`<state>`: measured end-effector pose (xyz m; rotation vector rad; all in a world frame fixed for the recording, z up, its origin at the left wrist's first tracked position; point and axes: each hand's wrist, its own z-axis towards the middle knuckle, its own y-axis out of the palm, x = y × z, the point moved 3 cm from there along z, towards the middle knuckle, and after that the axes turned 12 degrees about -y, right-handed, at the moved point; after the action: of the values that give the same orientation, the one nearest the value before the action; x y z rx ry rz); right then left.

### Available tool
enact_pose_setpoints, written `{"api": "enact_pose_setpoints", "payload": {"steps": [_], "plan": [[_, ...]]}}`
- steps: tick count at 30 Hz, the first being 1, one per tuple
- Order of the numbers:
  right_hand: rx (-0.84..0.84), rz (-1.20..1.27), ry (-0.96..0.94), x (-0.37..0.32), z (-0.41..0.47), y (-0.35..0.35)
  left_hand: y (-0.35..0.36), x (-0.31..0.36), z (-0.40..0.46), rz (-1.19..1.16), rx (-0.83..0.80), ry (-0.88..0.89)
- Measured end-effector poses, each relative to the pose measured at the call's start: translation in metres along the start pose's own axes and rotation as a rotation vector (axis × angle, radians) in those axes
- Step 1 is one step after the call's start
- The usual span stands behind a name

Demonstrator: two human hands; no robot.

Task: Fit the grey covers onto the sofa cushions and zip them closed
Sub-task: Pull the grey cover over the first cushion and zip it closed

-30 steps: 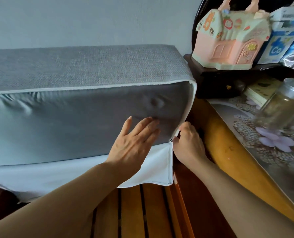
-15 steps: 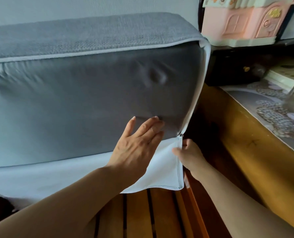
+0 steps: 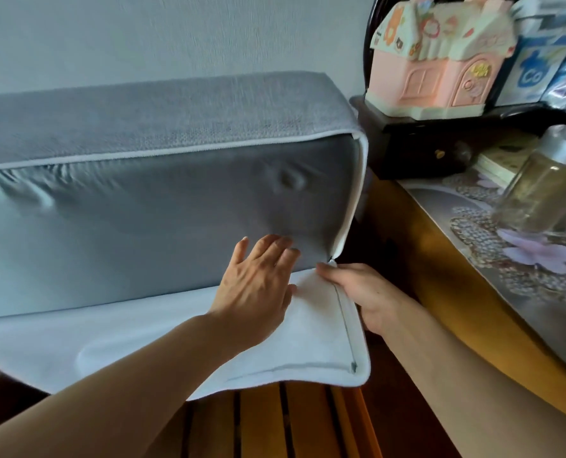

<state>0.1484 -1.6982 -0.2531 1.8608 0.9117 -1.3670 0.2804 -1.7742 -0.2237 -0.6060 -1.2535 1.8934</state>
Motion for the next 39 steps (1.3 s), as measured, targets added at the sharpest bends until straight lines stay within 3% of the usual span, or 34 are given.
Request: {"api": "enact_pose_setpoints", "payload": {"steps": [5, 12, 20, 24, 29, 32, 36, 39], "plan": [[0.061, 0.129, 0.039, -0.034, -0.012, -0.001, -0.029, 0.005, 0.008, -0.114, -0.011, -0.010], [0.007, 0.377, 0.102, -0.068, -0.015, 0.004, -0.059, 0.024, 0.020, -0.262, 0.126, 0.045], [-0.026, 0.470, 0.091, -0.081, -0.012, 0.002, -0.081, 0.035, 0.039, -0.160, 0.215, 0.073], [-0.044, 0.424, 0.026, -0.086, -0.008, 0.001, -0.092, 0.049, 0.053, -0.115, 0.220, 0.176], [-0.005, 0.468, 0.032, -0.094, -0.009, -0.004, -0.103, 0.051, 0.086, -0.297, 0.188, 0.111], [0.049, 0.528, 0.013, -0.096, -0.006, -0.013, -0.109, 0.052, 0.105, -0.254, 0.247, 0.128], [0.055, 0.433, -0.003, -0.087, -0.003, -0.023, -0.109, 0.048, 0.114, -0.114, 0.405, 0.153], [0.092, 0.365, 0.015, -0.073, 0.002, -0.028, -0.104, 0.046, 0.117, -0.200, 0.381, 0.160]]}}
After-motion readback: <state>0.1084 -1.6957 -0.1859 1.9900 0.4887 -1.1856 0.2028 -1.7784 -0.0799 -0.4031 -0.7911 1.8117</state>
